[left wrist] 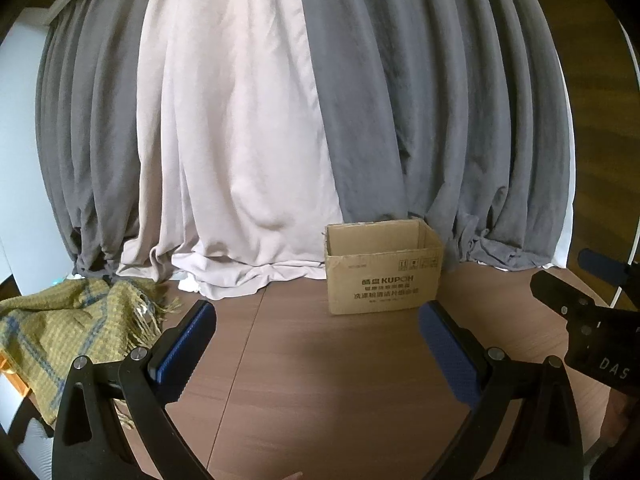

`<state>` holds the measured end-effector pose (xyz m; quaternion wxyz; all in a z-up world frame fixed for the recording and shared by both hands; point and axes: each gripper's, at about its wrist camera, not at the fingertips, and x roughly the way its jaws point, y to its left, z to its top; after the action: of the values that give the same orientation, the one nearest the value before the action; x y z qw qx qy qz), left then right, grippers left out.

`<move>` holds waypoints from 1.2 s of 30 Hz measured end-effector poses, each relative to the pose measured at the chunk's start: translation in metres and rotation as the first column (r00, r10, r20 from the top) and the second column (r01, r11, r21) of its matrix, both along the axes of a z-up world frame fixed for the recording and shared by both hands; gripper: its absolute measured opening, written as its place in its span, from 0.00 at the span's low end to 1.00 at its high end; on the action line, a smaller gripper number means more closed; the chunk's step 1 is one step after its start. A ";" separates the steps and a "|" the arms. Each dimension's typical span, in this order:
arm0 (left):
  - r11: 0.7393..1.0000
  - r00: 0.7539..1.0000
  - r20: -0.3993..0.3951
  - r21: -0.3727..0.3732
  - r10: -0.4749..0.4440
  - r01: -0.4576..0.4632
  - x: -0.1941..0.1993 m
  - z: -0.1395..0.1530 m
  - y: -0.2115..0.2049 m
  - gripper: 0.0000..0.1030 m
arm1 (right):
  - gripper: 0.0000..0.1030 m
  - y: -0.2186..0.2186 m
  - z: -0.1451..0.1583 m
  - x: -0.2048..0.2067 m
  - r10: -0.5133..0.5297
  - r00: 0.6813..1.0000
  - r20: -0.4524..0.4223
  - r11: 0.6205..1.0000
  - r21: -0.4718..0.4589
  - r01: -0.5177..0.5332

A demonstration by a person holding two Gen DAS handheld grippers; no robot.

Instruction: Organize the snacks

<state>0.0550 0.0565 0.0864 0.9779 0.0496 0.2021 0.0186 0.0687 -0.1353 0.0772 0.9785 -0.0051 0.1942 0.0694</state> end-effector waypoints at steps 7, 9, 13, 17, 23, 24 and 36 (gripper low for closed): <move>1.000 1.000 0.023 0.016 0.009 -0.009 -0.006 0.002 -0.006 1.00 | 0.81 -0.002 0.001 -0.004 0.002 1.000 0.005 1.000 -0.002 -0.002; 1.000 1.000 0.029 0.020 0.005 -0.005 -0.007 0.002 -0.009 1.00 | 0.81 -0.003 0.001 -0.006 -0.004 1.000 0.006 1.000 -0.003 0.004; 1.000 0.999 0.030 0.018 -0.016 0.015 -0.007 0.004 -0.015 1.00 | 0.81 -0.008 0.002 -0.011 -0.017 1.000 0.007 1.000 -0.001 0.017; 0.999 0.999 0.033 0.021 -0.027 0.026 -0.007 0.005 -0.020 1.00 | 0.81 -0.014 0.003 -0.013 -0.030 1.000 0.007 1.000 0.000 0.030; 0.999 0.999 0.032 0.020 -0.036 0.035 -0.007 0.004 -0.023 1.00 | 0.81 -0.020 0.002 -0.013 -0.040 0.999 0.004 0.999 0.006 0.040; 0.999 0.999 0.029 0.020 -0.038 0.037 -0.006 0.004 -0.023 1.00 | 0.81 -0.020 0.002 -0.013 -0.041 0.999 0.002 0.999 0.007 0.041; 0.999 0.999 0.023 0.021 -0.043 0.042 -0.006 0.004 -0.025 1.00 | 0.81 -0.021 0.001 -0.013 -0.047 0.999 0.004 0.999 0.009 0.047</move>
<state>0.0489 0.0312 0.0901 0.9799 0.0636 0.1892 0.0004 0.0553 -0.1562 0.0778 0.9803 0.0036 0.1917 0.0474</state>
